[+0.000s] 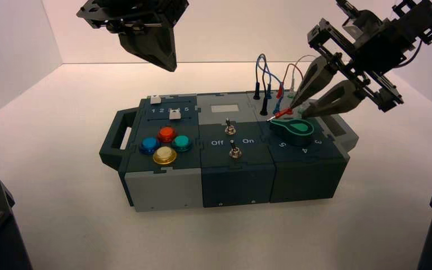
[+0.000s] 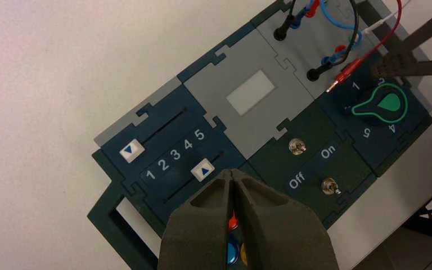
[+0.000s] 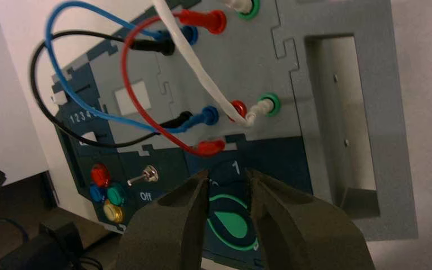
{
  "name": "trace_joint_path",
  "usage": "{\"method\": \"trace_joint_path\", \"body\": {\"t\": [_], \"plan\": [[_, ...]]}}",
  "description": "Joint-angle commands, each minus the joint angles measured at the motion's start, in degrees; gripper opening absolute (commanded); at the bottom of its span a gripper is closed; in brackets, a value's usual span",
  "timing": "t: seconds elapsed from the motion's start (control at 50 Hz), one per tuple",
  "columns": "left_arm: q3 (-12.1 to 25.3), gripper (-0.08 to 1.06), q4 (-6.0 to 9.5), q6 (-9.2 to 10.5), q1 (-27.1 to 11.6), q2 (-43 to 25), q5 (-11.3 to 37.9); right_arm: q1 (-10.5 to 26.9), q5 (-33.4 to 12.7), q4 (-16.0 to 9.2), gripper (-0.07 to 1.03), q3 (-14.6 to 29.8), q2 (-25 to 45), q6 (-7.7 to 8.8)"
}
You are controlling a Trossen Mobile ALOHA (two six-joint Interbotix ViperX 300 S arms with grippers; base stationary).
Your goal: Insert the red wire.
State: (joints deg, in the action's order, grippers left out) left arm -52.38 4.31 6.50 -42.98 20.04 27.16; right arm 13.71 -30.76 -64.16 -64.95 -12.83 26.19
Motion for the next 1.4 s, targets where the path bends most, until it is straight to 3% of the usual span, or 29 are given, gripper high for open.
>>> {"method": "trace_joint_path", "body": {"t": [0.02,0.68,0.92,1.22,1.4], "plan": [[1.93,-0.03,-0.09,-0.26,-0.09,0.26,-0.18,0.18,0.09,-0.35,0.35,1.67,-0.62,0.62],[3.78,-0.03,-0.09,-0.79,-0.09,-1.41,0.44,0.18,0.26,-1.85,0.35,3.34,1.76,2.11],[3.78,-0.03,-0.26,-0.79,-0.09,-1.85,0.44,0.18,0.09,-3.69,0.35,4.48,4.31,3.78],[3.96,-0.03,-0.35,-0.97,-0.09,-1.85,0.44,0.18,-1.41,-9.58,0.35,4.04,5.98,8.96],[3.96,-0.03,-0.35,-0.97,-0.09,-1.85,0.53,0.18,-2.37,-10.28,0.35,3.96,6.33,9.58]]}}
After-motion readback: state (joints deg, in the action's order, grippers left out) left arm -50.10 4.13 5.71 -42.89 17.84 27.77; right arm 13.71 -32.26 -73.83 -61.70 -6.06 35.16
